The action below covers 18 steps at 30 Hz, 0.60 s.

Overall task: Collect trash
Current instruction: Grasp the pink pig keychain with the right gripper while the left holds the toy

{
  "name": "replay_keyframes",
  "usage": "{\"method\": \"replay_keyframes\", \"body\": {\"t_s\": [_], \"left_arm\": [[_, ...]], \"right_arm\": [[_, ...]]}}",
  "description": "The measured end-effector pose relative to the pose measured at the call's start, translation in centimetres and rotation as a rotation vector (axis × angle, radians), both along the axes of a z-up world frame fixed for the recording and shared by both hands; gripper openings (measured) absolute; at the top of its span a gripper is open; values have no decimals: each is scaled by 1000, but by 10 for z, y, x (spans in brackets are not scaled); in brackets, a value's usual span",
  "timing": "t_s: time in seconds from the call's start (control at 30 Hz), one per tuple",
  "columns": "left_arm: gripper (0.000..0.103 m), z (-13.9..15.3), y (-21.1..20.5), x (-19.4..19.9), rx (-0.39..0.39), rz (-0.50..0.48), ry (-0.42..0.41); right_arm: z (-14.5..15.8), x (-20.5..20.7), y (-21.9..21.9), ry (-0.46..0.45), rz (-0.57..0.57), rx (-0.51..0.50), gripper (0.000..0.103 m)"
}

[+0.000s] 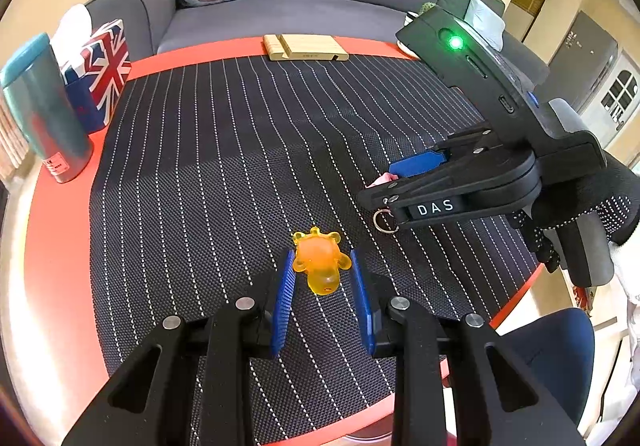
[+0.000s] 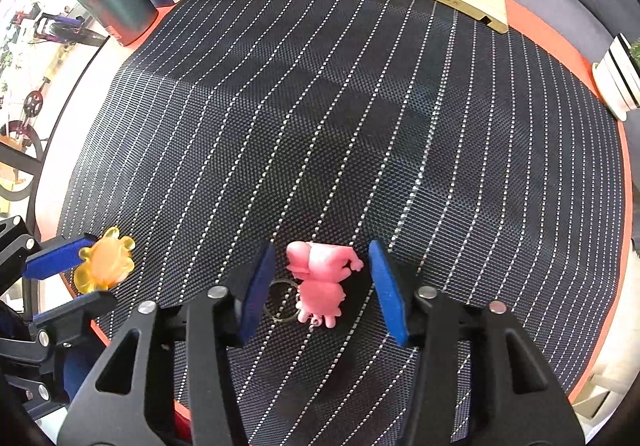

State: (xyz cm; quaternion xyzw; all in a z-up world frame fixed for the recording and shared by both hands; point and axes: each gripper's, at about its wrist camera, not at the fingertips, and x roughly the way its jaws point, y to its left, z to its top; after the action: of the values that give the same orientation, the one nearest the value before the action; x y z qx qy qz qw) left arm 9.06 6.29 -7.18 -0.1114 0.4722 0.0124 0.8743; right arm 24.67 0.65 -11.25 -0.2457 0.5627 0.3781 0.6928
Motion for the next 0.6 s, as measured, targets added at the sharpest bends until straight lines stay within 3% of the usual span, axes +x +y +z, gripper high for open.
{"method": "replay_keyframes", "body": {"t_s": [0.07, 0.3, 0.6], "left_arm": [[27, -1, -1, 0, 1, -1, 1], [27, 1, -5, -5, 6, -3, -10], [27, 16, -16, -15, 23, -13, -47]], "right_arm": [[1, -1, -4, -6, -2, 11, 38], [8, -7, -28, -28, -23, 67, 37], [43, -37, -75, -79, -44, 190, 37]]}}
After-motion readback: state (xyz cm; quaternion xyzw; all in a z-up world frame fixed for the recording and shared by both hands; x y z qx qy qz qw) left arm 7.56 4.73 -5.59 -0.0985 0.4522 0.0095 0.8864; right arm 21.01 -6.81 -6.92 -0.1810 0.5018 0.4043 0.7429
